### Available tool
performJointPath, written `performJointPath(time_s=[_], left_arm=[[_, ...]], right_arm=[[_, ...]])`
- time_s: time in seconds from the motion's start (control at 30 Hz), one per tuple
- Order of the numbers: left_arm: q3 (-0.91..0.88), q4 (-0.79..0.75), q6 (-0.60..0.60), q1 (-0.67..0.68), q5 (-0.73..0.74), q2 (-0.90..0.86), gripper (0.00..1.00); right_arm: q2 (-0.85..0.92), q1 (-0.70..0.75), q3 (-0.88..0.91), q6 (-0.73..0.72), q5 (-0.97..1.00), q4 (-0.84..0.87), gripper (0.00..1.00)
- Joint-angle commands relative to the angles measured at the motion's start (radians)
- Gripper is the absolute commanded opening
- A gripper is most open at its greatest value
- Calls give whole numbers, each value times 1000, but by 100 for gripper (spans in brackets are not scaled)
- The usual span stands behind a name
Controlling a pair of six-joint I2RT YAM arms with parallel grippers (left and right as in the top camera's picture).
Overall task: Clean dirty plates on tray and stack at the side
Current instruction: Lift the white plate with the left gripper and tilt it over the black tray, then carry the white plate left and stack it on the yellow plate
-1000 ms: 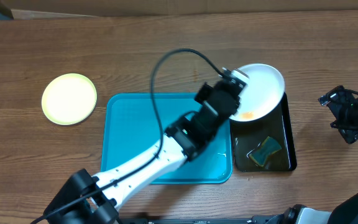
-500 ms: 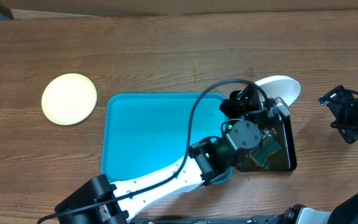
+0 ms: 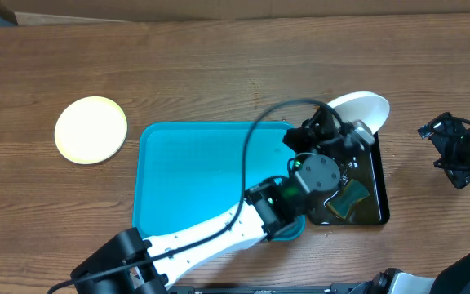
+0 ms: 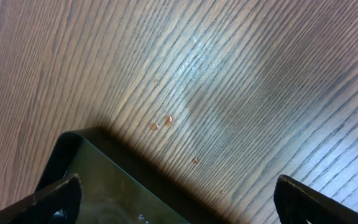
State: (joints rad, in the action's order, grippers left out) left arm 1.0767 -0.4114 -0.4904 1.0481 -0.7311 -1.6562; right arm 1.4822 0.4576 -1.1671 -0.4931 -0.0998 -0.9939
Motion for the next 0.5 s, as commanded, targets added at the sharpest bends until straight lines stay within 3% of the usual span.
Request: performJointPath(time_s=[0.0,0.13,0.2,0.3,0.47], left_arm=[[20,74,372,-79,148,-5,4],[21,147,624,-208,400,-3,4],[21,161,789,-331,661,2,4],[21,185,966,-498,919,3,4],[21,329,1049,-769,1076,3,4]], right_arm=[[-1,2,-19,3,9,5,100],[-1,2,-19,3,9,5,100],[-1,2,-19,3,9,5,100],[-1,2,-19,3,9,5,100],[-1,2,-19,3,9,5,100]])
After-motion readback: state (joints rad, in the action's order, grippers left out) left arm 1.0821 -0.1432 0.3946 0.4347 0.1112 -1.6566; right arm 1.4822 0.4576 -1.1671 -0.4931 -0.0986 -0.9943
